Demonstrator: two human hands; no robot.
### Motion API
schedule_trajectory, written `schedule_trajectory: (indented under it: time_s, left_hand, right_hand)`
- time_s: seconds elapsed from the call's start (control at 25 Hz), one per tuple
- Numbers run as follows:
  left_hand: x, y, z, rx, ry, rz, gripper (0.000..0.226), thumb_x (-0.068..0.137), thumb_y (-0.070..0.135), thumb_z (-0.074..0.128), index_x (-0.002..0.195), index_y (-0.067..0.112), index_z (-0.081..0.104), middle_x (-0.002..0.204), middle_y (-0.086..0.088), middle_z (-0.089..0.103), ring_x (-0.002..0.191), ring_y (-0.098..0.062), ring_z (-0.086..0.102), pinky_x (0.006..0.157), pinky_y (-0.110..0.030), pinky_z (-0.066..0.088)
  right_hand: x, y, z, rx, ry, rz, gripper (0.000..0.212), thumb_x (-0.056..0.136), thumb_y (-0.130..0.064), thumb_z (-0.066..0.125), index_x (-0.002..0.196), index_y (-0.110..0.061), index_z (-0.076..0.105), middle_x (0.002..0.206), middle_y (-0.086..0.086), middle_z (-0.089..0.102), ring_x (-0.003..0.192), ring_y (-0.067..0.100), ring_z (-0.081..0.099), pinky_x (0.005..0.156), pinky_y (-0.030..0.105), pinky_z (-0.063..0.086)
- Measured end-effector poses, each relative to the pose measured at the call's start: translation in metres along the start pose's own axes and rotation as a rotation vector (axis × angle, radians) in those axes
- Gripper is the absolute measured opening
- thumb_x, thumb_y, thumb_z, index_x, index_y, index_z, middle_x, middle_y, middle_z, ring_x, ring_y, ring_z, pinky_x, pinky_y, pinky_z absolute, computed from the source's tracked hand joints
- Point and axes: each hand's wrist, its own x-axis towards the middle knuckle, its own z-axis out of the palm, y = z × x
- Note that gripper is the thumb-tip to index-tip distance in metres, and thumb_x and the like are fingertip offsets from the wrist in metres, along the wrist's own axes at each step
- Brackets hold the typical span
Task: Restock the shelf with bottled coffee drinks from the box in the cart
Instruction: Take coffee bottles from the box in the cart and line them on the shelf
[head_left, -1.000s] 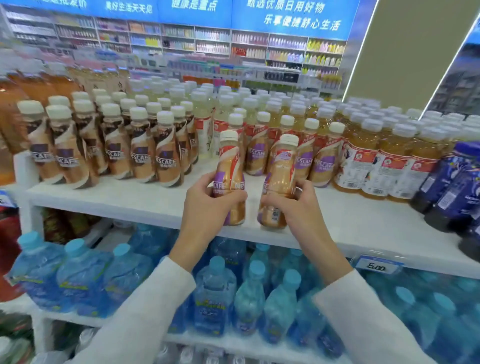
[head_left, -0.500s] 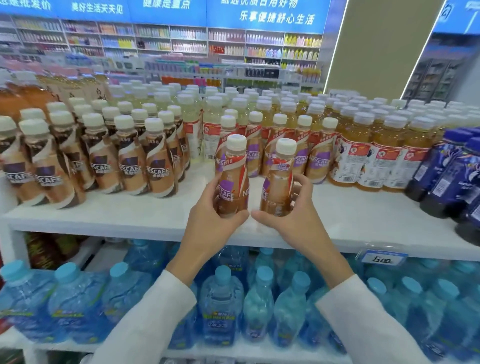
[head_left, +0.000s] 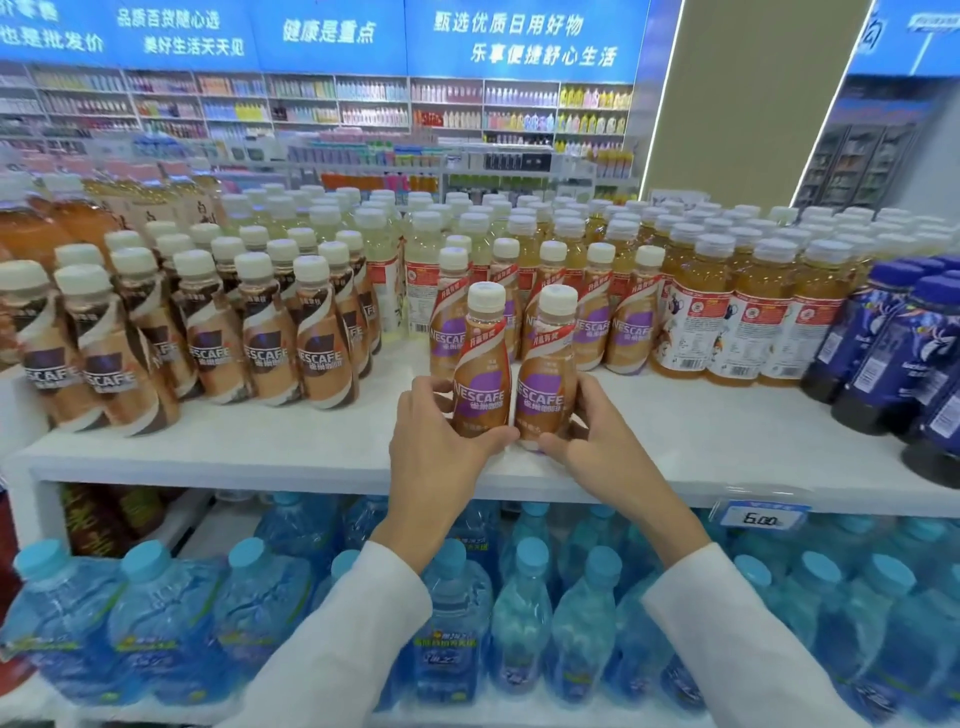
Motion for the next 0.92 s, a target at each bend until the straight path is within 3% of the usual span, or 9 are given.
schedule_trajectory:
  time_s: [0.08, 0.16, 0.28, 0.36, 0.52, 0.64, 0.76, 0.92]
  left_hand:
    - [-0.003, -0.002, 0.002, -0.007, -0.002, 0.024, 0.085, 0.064, 0.060, 0.089, 0.131, 0.028, 0.048, 0.124, 0.005, 0.050, 0.101, -0.011, 0.063, 0.084, -0.027, 0.059]
    - [-0.004, -0.006, 0.000, -0.046, -0.006, 0.038, 0.078, 0.070, 0.053, 0.089, 0.134, 0.028, 0.051, 0.128, 0.005, 0.049, 0.099, -0.011, 0.065, 0.080, -0.019, 0.056]
    - [-0.001, -0.005, -0.001, -0.049, 0.005, 0.028, 0.071, 0.070, 0.048, 0.090, 0.130, 0.030, 0.056, 0.123, 0.007, 0.060, 0.095, -0.011, 0.068, 0.081, -0.022, 0.057]
    - [0.002, -0.002, 0.004, -0.030, 0.032, 0.025, 0.071, 0.068, 0.050, 0.091, 0.128, 0.031, 0.057, 0.119, 0.009, 0.062, 0.094, -0.009, 0.067, 0.081, -0.023, 0.056]
    - [0.012, 0.003, 0.017, -0.012, 0.059, 0.012, 0.067, 0.068, 0.048, 0.091, 0.122, 0.031, 0.054, 0.116, 0.008, 0.064, 0.097, -0.010, 0.065, 0.084, -0.026, 0.054]
    - [0.028, 0.010, 0.029, 0.038, 0.079, 0.038, 0.061, 0.071, 0.042, 0.091, 0.115, 0.025, 0.052, 0.112, 0.004, 0.060, 0.101, -0.017, 0.062, 0.087, -0.032, 0.051]
    - [0.044, 0.019, 0.040, 0.099, 0.077, 0.015, 0.065, 0.077, 0.037, 0.087, 0.125, 0.017, 0.049, 0.124, -0.005, 0.055, 0.113, -0.026, 0.057, 0.096, -0.039, 0.048]
    - [0.055, 0.025, 0.053, 0.157, 0.095, 0.040, 0.064, 0.084, 0.032, 0.083, 0.133, 0.012, 0.046, 0.135, -0.010, 0.055, 0.125, -0.028, 0.053, 0.101, -0.036, 0.046]
  right_hand:
    - [-0.003, 0.000, 0.001, -0.025, 0.093, -0.023, 0.072, 0.076, -0.038, 0.086, 0.138, -0.033, 0.050, 0.126, -0.015, 0.061, 0.113, 0.000, 0.060, 0.097, 0.028, 0.053]
    - [-0.005, -0.001, 0.000, -0.038, 0.186, -0.028, 0.070, 0.072, -0.039, 0.089, 0.132, -0.033, 0.054, 0.120, -0.016, 0.063, 0.105, 0.000, 0.063, 0.091, 0.027, 0.055]
    - [-0.006, -0.001, -0.004, -0.011, 0.139, -0.014, 0.058, 0.082, -0.025, 0.083, 0.131, -0.036, 0.054, 0.118, -0.021, 0.065, 0.108, -0.003, 0.062, 0.099, 0.031, 0.054]
    - [-0.007, -0.001, -0.004, -0.030, 0.136, -0.020, 0.056, 0.084, -0.028, 0.082, 0.131, -0.038, 0.054, 0.119, -0.026, 0.063, 0.111, -0.005, 0.060, 0.102, 0.030, 0.052]
    - [-0.004, -0.002, 0.002, -0.105, 0.271, 0.012, 0.065, 0.075, -0.041, 0.088, 0.131, -0.028, 0.057, 0.119, -0.015, 0.065, 0.104, 0.005, 0.064, 0.089, 0.026, 0.055]
    - [0.016, -0.006, 0.003, -0.142, 0.252, 0.006, 0.058, 0.080, -0.032, 0.085, 0.130, -0.025, 0.058, 0.120, -0.008, 0.069, 0.104, 0.011, 0.066, 0.090, 0.027, 0.053]
    - [0.040, -0.007, -0.001, -0.122, 0.225, 0.044, 0.057, 0.085, -0.023, 0.080, 0.134, -0.019, 0.050, 0.128, 0.000, 0.067, 0.115, 0.019, 0.063, 0.095, 0.031, 0.050]
    - [0.060, 0.001, -0.002, -0.112, 0.197, 0.028, 0.049, 0.091, -0.014, 0.072, 0.134, -0.016, 0.049, 0.132, 0.003, 0.064, 0.121, 0.021, 0.060, 0.097, 0.029, 0.047]
